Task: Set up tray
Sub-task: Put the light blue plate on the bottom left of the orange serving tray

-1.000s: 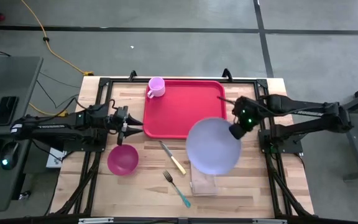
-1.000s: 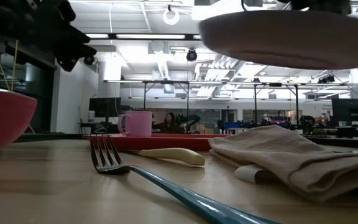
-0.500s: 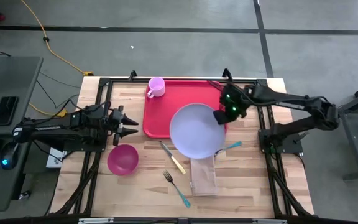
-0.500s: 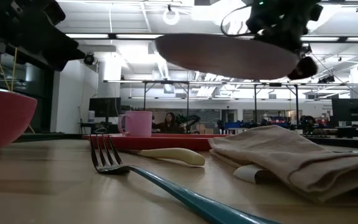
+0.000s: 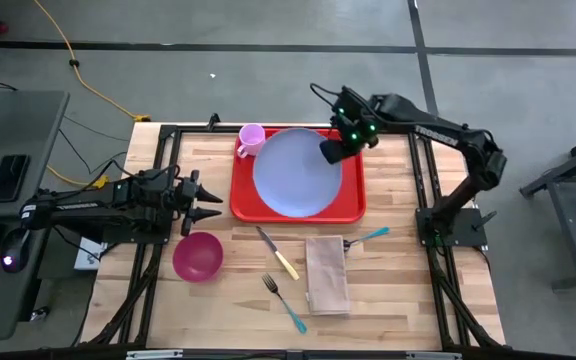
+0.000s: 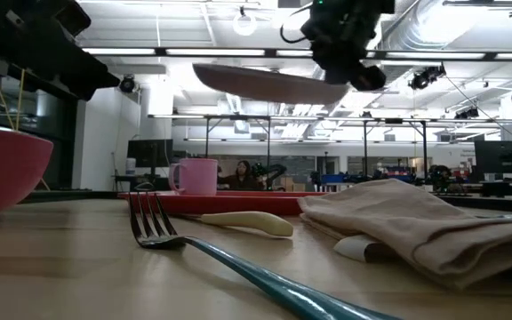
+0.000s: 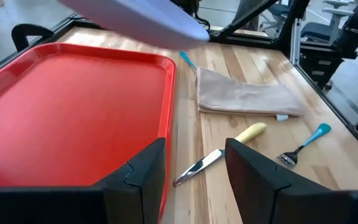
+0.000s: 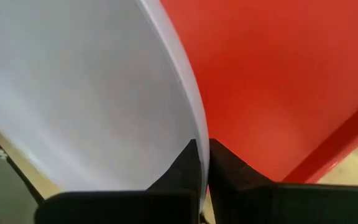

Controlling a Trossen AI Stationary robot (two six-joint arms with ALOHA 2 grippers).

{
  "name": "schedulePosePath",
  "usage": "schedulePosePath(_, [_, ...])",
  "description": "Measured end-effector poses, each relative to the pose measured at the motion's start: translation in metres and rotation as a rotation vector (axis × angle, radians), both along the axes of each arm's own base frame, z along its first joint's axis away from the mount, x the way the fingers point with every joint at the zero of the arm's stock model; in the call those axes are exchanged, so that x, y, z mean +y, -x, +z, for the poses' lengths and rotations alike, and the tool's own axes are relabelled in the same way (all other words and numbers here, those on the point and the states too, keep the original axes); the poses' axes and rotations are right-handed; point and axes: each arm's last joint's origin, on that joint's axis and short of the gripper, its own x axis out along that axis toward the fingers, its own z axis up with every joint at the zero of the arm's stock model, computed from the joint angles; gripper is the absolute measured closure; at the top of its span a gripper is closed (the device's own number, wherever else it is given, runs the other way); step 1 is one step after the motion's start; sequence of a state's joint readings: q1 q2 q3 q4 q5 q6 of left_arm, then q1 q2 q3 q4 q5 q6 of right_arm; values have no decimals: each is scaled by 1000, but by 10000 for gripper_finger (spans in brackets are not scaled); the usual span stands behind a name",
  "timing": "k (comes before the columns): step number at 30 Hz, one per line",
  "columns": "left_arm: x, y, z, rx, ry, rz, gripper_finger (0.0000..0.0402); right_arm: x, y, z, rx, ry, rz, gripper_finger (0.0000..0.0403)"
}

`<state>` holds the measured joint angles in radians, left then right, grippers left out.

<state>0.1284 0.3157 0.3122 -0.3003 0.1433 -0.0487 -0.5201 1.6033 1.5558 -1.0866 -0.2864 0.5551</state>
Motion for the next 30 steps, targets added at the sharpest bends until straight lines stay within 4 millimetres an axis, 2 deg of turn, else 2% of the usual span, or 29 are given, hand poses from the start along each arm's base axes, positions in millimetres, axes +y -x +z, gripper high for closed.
schedulePosePath(5, [0, 0, -1, 9, -6, -9, 208, -17, -11, -2, 9, 3, -14, 403])
schedulePosePath(30, [-1, 1, -2, 15, -28, -51, 208, -63, -34, -81, 212, -60, -52, 403])
